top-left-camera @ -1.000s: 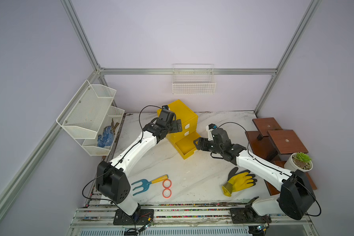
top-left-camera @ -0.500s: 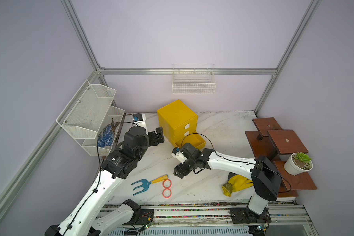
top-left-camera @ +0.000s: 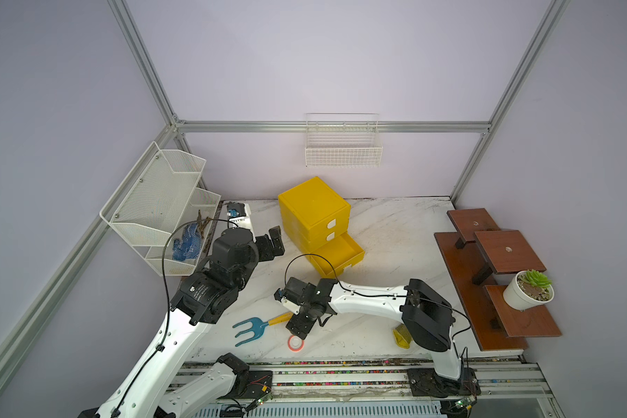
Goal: Place the transparent tape into the drawer according to color
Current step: Pick up the tape from the drawer.
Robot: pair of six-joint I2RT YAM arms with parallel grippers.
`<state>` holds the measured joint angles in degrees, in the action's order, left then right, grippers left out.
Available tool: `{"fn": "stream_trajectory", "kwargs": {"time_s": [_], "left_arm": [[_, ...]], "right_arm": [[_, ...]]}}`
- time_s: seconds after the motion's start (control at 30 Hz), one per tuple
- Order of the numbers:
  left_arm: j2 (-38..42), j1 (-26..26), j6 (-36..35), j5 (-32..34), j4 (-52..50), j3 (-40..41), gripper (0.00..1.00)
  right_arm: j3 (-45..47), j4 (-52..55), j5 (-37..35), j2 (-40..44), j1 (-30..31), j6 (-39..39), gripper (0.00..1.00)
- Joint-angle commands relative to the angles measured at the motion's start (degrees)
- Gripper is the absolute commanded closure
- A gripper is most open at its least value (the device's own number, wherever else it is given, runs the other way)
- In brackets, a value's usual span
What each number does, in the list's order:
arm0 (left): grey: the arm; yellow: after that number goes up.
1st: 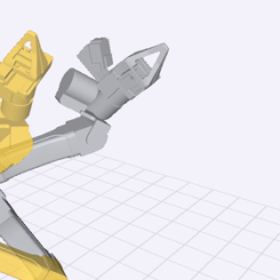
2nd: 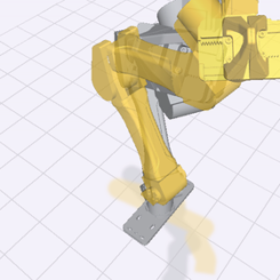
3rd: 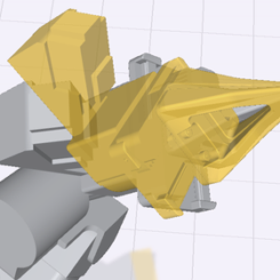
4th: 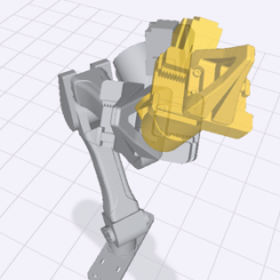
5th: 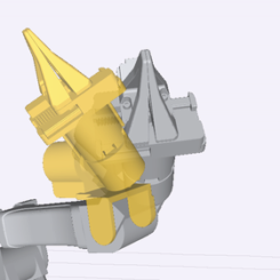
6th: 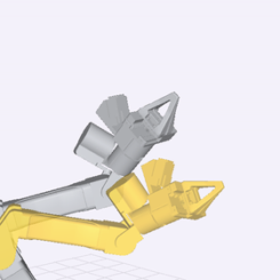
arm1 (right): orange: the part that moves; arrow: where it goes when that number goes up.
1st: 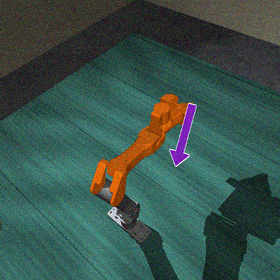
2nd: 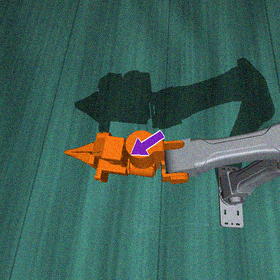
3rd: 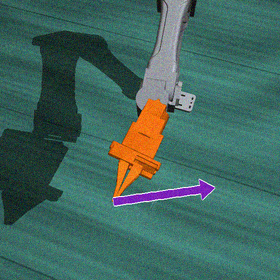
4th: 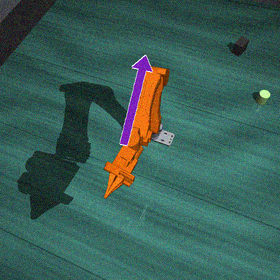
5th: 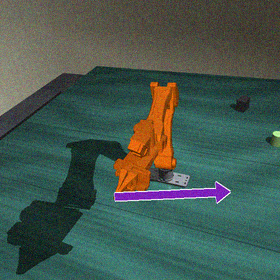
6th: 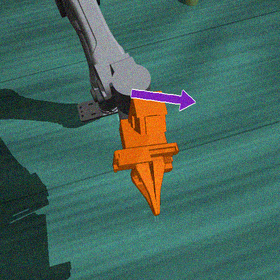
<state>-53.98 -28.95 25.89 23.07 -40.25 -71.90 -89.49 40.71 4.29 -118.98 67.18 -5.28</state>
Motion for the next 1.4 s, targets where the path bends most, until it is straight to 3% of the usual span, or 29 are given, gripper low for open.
{"fn": "stream_trajectory", "kwargs": {"time_s": [0.0, 0.63, 0.8, 0.93, 0.97, 1.07, 1.37], "left_arm": [[0.97, 0.00, -0.93, 1.25, 0.30, -0.72, 0.00], [1.46, 0.02, -1.54, 2.98, -0.03, 0.97, 0.00], [1.50, 0.03, -1.72, 3.29, -0.11, 1.06, 0.00], [1.68, 0.02, -1.90, 3.65, -0.14, 1.31, 0.00], [1.68, 0.03, -1.96, 3.66, -0.04, 1.40, 0.00], [1.44, -0.01, -2.07, 3.59, 0.16, 1.67, 0.00], [0.36, 0.03, -1.08, 2.21, 1.43, 5.76, 0.00]], "right_arm": [[-3.09, 1.57, -3.15, -1.70, 0.80, -1.33, 0.19], [-5.78, 1.91, -4.74, -6.62, 1.99, -2.72, 0.23], [-4.63, 3.15, -6.36, -7.72, 2.12, -3.49, 0.31], [-0.37, 2.76, -8.25, -5.63, 1.52, -4.25, 0.33], [0.94, 2.42, -8.50, -4.74, 1.11, -4.38, 0.40], [4.93, 0.95, -8.31, -2.19, -0.53, -5.13, 0.45], [11.02, -6.09, -6.19, 7.51, -5.78, -6.30, 0.48]]}}
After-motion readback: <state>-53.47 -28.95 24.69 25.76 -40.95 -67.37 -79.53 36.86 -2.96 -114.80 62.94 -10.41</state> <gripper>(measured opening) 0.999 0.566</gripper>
